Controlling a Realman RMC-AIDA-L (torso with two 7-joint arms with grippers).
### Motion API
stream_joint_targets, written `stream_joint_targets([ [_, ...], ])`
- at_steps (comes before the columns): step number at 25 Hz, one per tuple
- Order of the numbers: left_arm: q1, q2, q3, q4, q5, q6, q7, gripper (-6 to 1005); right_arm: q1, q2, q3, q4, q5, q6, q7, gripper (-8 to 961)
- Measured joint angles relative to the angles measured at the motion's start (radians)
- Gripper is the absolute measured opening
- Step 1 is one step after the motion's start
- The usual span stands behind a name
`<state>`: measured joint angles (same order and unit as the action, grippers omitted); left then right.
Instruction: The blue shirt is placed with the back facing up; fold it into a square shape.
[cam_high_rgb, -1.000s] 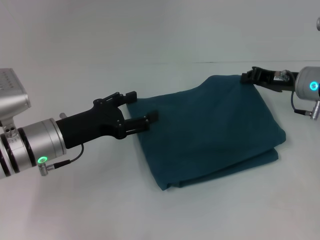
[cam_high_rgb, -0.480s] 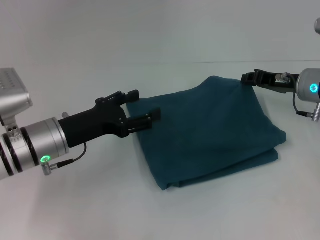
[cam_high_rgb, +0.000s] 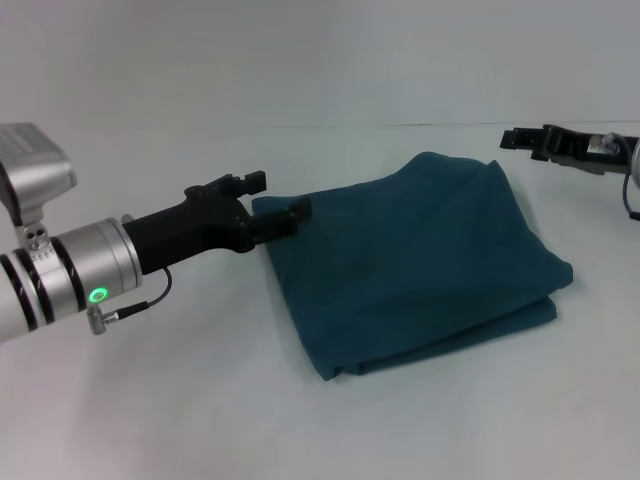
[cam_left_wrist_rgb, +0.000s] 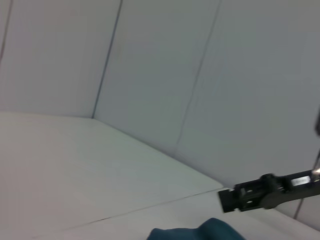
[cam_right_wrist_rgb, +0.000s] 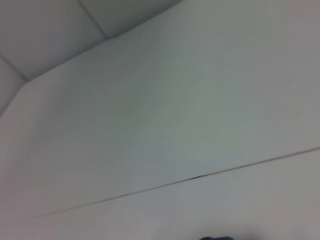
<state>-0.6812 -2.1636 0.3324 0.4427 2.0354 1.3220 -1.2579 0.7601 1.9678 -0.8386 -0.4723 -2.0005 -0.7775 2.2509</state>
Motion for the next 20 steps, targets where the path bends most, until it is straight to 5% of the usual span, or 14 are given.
stream_joint_targets([
  [5,-0.013,-0.001,-0.003,-0.006,-0.001,-0.057,-0.030,888,0.011,-0.012,-0.025,-0.032,-0.007,-0.084,-0.008,574],
  [20,-0.013,0.001,-0.001,-0.006,-0.049,-0.226,-0.153,888,0.054,0.019,-0.152,-0.043,-0.016,-0.042,-0.005,527],
])
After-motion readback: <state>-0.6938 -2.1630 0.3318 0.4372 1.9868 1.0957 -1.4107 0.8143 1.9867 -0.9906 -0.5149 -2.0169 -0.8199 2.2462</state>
